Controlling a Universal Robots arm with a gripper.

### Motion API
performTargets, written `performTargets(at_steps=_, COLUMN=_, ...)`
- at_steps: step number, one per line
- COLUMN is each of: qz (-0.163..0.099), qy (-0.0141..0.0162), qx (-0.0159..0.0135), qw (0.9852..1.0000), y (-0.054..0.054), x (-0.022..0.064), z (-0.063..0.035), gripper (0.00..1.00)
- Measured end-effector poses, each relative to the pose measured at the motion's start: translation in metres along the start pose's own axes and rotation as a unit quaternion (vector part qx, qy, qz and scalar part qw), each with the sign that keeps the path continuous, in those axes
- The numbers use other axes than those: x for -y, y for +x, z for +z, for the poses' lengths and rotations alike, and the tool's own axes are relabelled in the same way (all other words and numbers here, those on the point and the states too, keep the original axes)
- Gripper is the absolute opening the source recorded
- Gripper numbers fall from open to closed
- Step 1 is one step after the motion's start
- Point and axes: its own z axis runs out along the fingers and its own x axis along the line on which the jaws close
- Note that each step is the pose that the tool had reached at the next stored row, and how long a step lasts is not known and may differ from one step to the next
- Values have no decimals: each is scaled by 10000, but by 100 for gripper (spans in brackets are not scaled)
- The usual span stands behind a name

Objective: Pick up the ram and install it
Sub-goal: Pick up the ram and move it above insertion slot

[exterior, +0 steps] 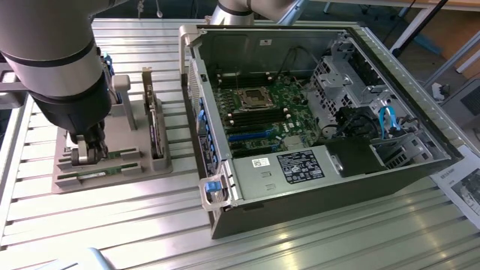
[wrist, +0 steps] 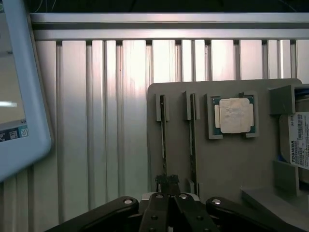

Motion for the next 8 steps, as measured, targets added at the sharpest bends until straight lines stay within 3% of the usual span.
performTargets(at_steps=8, qz=0, qy=0, qx=6, qw=10000, y=16, x=7, z=139, gripper=10)
